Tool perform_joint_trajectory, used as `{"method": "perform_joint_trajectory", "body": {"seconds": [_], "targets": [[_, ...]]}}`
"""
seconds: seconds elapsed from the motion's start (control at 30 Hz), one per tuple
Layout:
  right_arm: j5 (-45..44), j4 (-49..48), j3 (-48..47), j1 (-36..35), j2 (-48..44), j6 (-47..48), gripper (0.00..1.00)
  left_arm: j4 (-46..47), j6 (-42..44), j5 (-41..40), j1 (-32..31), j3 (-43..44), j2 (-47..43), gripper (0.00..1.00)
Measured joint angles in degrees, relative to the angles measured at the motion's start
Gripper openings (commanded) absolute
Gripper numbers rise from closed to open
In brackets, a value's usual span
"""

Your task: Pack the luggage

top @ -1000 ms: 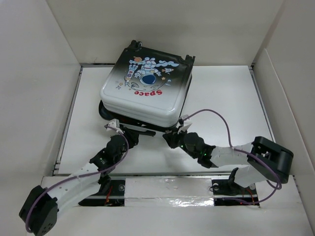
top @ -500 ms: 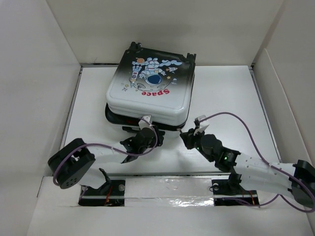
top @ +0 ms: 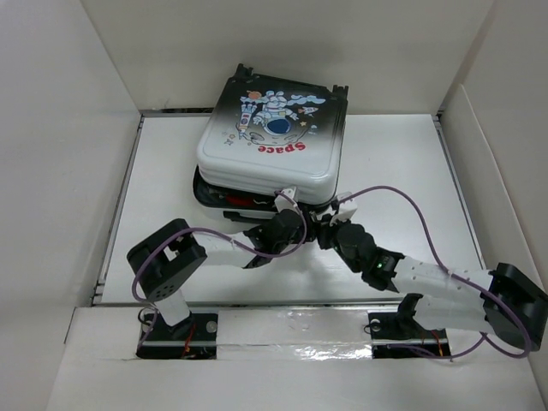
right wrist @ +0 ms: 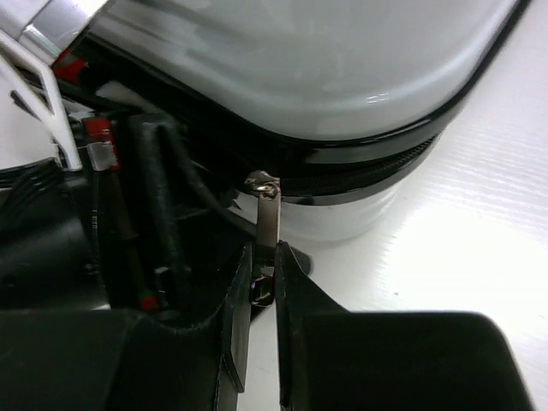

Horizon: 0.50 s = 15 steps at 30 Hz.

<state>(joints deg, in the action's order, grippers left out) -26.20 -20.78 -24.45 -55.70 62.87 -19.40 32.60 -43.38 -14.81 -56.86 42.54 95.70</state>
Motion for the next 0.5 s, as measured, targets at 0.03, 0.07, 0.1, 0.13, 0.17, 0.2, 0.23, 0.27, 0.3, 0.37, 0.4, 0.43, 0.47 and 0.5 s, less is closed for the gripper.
{"method": "perform_joint_trajectory", "body": {"seconds": [0.03,0.07,0.1,0.13,0.17,0.2,0.23,0.27,0.3,0.37,0.4,0.43,0.47,0.5], "targets": [[-0.17,-0.42,-0.28,-0.11,0.46,0.04,0.00,0.26,0.04,-0.22,0.00,0.42,0.15,0.38],[-0.52,-0.70,-0.44,-0.11,0.42,0.09,0.00,0.46,0.28,-0.44,0.02,0.66,0.15,0.39],[-0.63,-0.66,-0.48,-0.13,-0.13,0.07,0.00,0.68,0.50,-0.61,0.02,0.66,-0.17,0.40],[-0.74,-0.24,-0.37,-0.20,-1.09,0.07,0.00,0.90,0.92,-0.57,0.02,0.39,-0.68,0.40],[-0.70,0.20,0.00,-0.22,-2.32,0.09,0.00,0.98,1.29,-0.57,0.04,-0.20,-1.84,0.40],[-0.26,1.25,0.50,-0.24,-3.69,0.13,0.00,1.31,1.86,-0.42,0.31,-1.60,-3.91,0.41],[0.74,2.29,1.25,-0.35,-5.01,0.09,0.00,1.18,2.19,0.00,0.98,-3.56,-7.17,0.41],[1.53,3.04,1.92,-0.66,-6.36,0.09,0.00,0.26,2.64,0.04,1.53,-5.92,-11.41,0.41],[2.56,4.00,2.38,-0.79,-7.82,0.11,0.00,-0.59,2.82,-0.09,1.99,-8.52,-15.82,0.39],[4.46,5.62,2.91,-1.16,-10.08,0.13,0.00,-2.84,3.04,-1.51,2.84,-13.27,-25.05,0.37],[5.38,6.29,2.93,-1.42,-10.69,0.13,0.00,-4.37,3.04,-2.62,3.17,-15.10,-29.38,0.35],[6.36,6.67,2.93,-1.66,-10.95,0.15,0.00,-6.36,2.73,-3.76,3.63,-16.83,-33.51,0.34],[7.28,6.82,2.93,-1.84,-10.95,0.17,0.00,-9.22,2.36,-4.92,4.22,-18.21,-37.38,0.32],[8.00,6.82,2.93,-1.92,-10.86,0.17,0.00,-12.26,1.70,-6.12,4.87,-19.17,-40.87,0.31]]}}
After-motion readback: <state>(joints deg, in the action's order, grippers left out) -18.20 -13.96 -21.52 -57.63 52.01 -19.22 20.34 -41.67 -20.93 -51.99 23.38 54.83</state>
